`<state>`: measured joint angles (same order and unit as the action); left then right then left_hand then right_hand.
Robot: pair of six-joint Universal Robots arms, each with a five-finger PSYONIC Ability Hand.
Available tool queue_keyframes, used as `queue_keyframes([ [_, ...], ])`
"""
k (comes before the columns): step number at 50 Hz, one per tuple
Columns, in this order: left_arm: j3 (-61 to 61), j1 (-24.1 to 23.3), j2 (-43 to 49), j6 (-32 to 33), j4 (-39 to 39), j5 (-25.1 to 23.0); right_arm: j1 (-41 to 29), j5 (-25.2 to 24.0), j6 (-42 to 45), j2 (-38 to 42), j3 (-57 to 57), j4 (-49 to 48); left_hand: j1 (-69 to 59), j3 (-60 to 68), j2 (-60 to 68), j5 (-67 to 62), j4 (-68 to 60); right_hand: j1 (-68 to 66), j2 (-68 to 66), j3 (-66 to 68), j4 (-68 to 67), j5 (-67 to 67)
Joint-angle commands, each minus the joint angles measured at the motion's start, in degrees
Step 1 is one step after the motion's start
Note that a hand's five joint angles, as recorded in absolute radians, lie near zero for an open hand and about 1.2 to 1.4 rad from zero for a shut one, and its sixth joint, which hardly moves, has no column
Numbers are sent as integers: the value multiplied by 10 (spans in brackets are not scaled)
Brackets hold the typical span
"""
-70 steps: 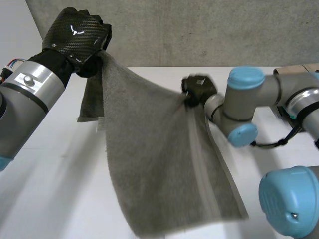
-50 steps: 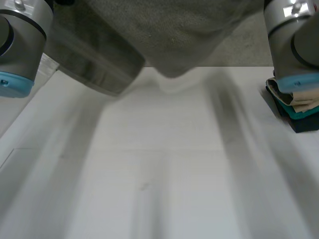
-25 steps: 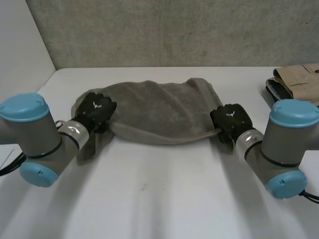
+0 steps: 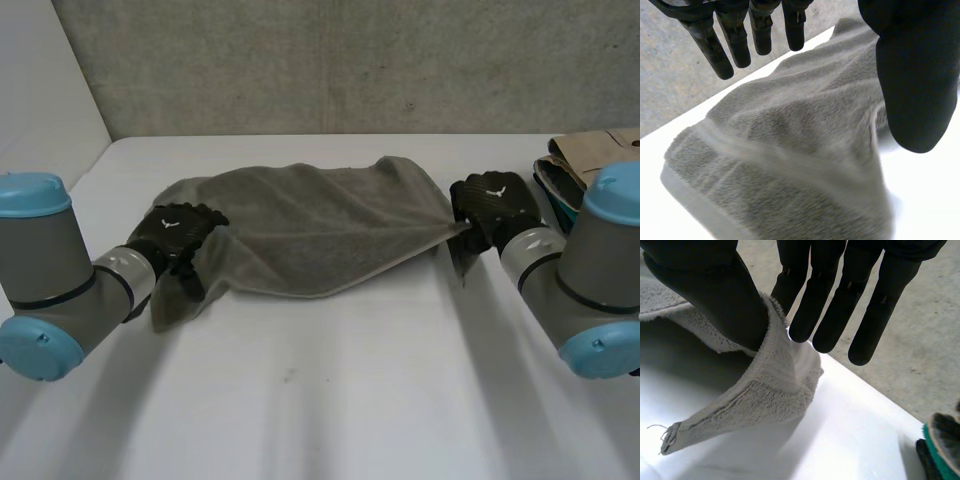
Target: Fold the laundry.
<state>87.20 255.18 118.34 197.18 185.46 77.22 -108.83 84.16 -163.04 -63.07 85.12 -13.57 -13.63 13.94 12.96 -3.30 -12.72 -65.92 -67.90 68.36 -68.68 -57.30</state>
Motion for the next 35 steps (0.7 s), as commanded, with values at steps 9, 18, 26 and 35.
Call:
queue_keyframes([
  [9,-65,-118,70,-88,-31,138,-17,0,-44,-64,-9,50,21,-24,-14,17,12,-141,-121,116,-113,-127],
  [18,-101,-151,113,-60,-30,212,-16,1,-74,-94,-25,73,-80,77,87,-83,-89,-141,-121,116,-113,-127],
  [26,-94,-154,116,-4,-8,240,-15,1,-92,-103,-35,80,-231,228,238,-235,-240,-141,-121,116,-113,-127],
  [35,-57,-117,89,80,39,250,-8,0,-86,-100,-34,80,-238,235,245,-242,-248,-141,-121,116,-113,-127],
])
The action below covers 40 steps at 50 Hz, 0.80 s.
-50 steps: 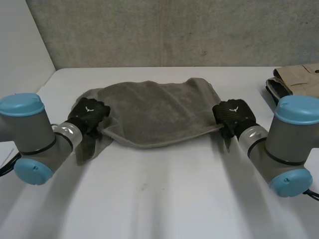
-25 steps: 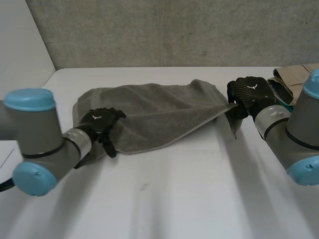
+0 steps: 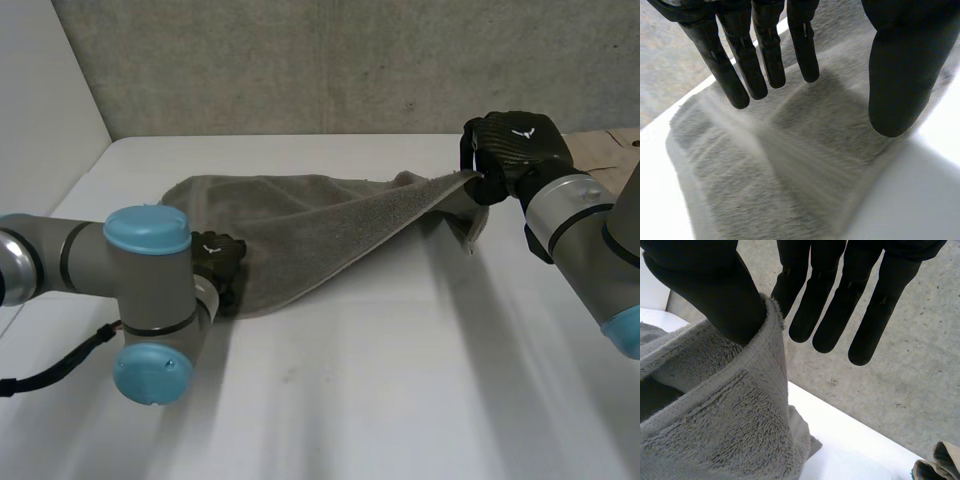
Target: Fold the laundry.
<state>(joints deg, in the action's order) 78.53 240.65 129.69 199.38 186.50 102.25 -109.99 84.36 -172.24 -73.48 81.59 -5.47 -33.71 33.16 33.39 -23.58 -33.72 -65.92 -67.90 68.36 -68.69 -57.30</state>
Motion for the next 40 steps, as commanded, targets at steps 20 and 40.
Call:
queue_keyframes([
  [20,118,151,-73,134,4,-139,1,-5,36,31,7,-1,191,-186,-188,190,191,-141,-121,116,-113,-127],
  [40,78,150,-22,164,33,-128,-4,-6,37,33,16,-4,166,-161,-163,165,166,-141,-121,116,-113,-127],
])
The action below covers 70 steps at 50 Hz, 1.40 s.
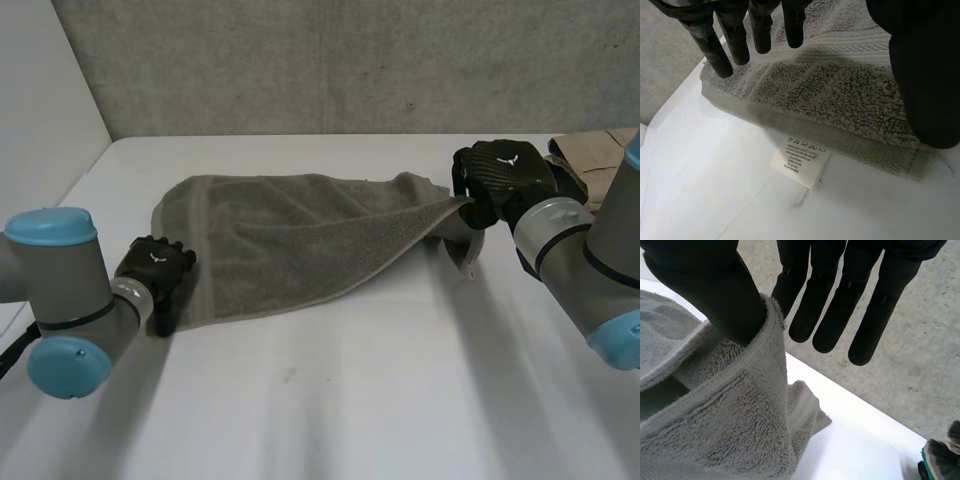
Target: Fold the laundry.
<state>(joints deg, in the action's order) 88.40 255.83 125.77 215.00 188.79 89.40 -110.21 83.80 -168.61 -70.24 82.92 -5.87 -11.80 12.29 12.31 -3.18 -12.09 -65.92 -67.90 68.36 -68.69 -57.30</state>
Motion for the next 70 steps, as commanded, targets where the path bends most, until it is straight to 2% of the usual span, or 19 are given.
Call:
queue_keyframes([
  [1,-25,-2,21,10,11,1,-2,0,0,0,2,0,-56,52,51,-43,-53,-141,-121,116,-113,-127],
  [11,-60,-2,28,20,25,15,1,0,3,-3,7,0,-142,137,137,-128,-139,-141,-121,116,-113,-127],
  [15,-73,-2,35,17,27,10,1,0,6,-3,8,0,-229,225,224,-216,-226,-141,-121,116,-113,-127],
  [18,-78,-2,41,17,26,4,1,0,7,-3,8,-1,-436,431,431,-422,-433,-141,-121,116,-113,-127],
  [19,-79,-1,40,17,25,-1,2,2,10,-2,8,-1,-628,623,623,-614,-625,-141,-121,116,-113,-127],
  [20,-77,0,37,17,25,-4,2,3,12,-2,9,-1,-681,677,676,-668,-679,-141,-121,116,-113,-127],
  [26,-47,16,-31,0,25,-23,18,3,33,-4,6,5,-682,677,677,-668,-679,-141,-121,116,-113,-127],
  [29,-22,32,-131,-43,21,-45,32,1,65,-16,1,29,-682,677,677,-668,-679,-141,-121,116,-113,-127],
  [30,-16,40,-185,-68,12,-61,34,1,77,-22,-1,38,-682,677,677,-668,-679,-141,-121,116,-113,-127],
  [34,-15,70,-301,-130,-24,-106,61,-9,170,-67,-12,123,-682,677,677,-668,-679,-141,-121,116,-113,-127],
  [38,-30,99,-332,-171,-64,-171,75,-32,245,-95,-15,204,-682,677,677,-668,-679,-141,-121,116,-113,-127],
  [42,-46,108,-309,-178,-98,-195,67,-61,253,-90,-9,242,-682,677,677,-668,-679,-141,-121,116,-113,-127],
  [48,-76,102,-209,-144,-124,-157,63,-57,237,-22,-12,238,-682,677,677,-668,-679,-141,-121,116,-113,-127],
  [53,-121,90,-113,-91,-146,-114,60,-19,253,62,-50,237,-682,677,677,-668,-679,-141,-121,116,-113,-127],
  [59,-266,56,-20,-67,-159,-84,52,36,284,160,-191,210,-682,677,677,-668,-679,-141,-121,116,-113,-127],
  [65,-481,35,19,-136,-128,-81,40,59,259,222,-380,94,-682,677,677,-668,-679,-141,-121,116,-113,-127],
  [66,-542,35,25,-175,-98,-78,40,68,242,231,-425,37,-682,677,677,-668,-679,-141,-121,116,-113,-127],
  [69,-621,33,28,-236,-49,-62,43,81,205,230,-461,-56,-682,677,677,-668,-679,-141,-121,116,-113,-127],
  [70,-655,31,30,-269,-21,-43,46,89,182,223,-464,-119,-682,677,677,-668,-679,-141,-121,116,-113,-127],
])
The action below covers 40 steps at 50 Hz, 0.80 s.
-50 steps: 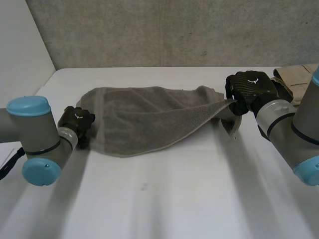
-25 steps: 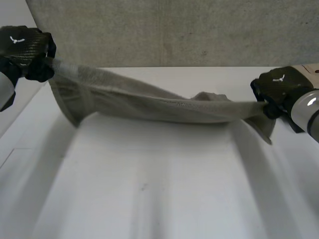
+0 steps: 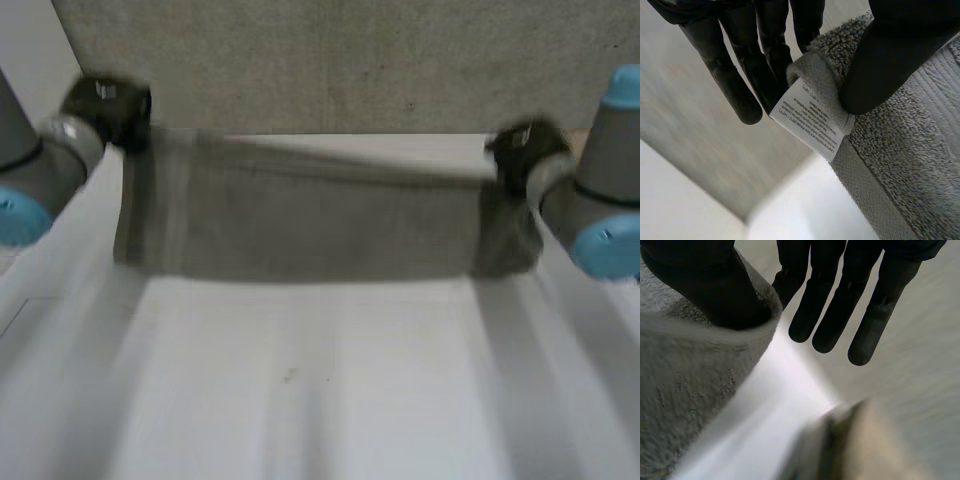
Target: Fold the laundry.
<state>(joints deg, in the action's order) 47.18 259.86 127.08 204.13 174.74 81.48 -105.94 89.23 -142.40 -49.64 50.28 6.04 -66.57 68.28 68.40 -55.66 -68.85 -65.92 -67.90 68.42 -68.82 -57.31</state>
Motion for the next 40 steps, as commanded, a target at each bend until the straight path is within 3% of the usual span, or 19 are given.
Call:
queue_keyframes([
  [1,-255,-10,17,-174,131,47,4,37,-91,12,-135,-269,-134,117,116,-143,-112,-141,-121,116,-112,-127],
  [4,-271,-21,16,-203,152,78,4,38,-120,-11,-106,-366,-134,117,116,-143,-112,-141,-121,116,-112,-127],
  [8,-254,-25,18,-197,140,77,0,25,-124,-35,-60,-388,-134,117,116,-143,-112,-141,-121,116,-112,-127],
  [18,-109,-2,27,-183,148,73,15,-8,-121,-43,28,-292,-134,117,116,-143,-112,-141,-121,116,-112,-127],
  [27,47,10,62,-138,179,36,32,-55,-123,0,147,-235,-134,117,116,-143,-112,-141,-121,116,-112,-127],
  [38,130,24,83,-113,180,17,54,-53,-165,64,163,-203,-134,117,116,-143,-112,-136,-116,111,-107,-122],
  [40,143,23,78,-107,176,19,60,-50,-183,73,149,-177,-134,117,116,-143,-112,-68,-49,43,-39,-55],
])
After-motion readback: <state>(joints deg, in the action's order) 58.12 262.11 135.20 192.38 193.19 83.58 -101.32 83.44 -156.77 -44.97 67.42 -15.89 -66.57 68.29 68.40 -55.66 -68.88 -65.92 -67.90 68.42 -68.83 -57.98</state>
